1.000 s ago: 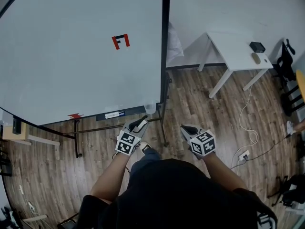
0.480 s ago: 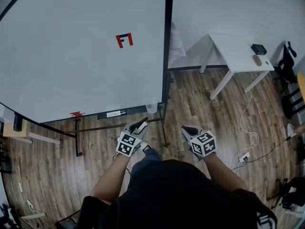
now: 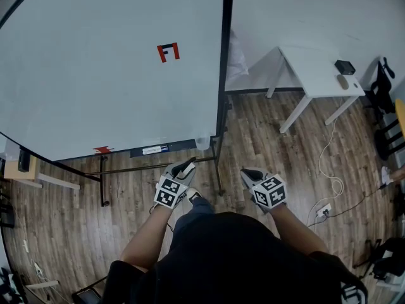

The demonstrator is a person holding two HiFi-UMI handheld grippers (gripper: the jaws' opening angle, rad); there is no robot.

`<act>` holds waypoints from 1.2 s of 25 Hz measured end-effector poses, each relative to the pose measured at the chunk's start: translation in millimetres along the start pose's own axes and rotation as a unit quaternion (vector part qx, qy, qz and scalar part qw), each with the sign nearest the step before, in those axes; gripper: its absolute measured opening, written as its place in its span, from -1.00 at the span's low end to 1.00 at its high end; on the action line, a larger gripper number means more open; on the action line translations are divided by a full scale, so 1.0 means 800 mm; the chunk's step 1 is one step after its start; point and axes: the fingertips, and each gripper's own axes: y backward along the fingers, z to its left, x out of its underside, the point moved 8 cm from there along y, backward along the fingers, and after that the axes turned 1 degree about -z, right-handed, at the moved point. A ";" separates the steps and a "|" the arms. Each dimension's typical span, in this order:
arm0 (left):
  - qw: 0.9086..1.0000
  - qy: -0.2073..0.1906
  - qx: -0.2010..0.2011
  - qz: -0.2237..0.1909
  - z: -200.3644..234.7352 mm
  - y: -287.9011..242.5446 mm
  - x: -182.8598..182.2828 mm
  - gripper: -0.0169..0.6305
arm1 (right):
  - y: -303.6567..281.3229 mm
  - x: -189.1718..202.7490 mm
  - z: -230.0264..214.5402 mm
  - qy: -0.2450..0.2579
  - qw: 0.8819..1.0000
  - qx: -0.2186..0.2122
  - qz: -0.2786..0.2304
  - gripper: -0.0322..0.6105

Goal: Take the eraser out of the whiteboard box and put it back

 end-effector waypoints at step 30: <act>1.000 -0.005 0.014 -0.017 0.034 -0.017 -0.038 -0.50 | -0.011 -0.006 -0.006 0.000 1.000 0.005 0.008 -0.90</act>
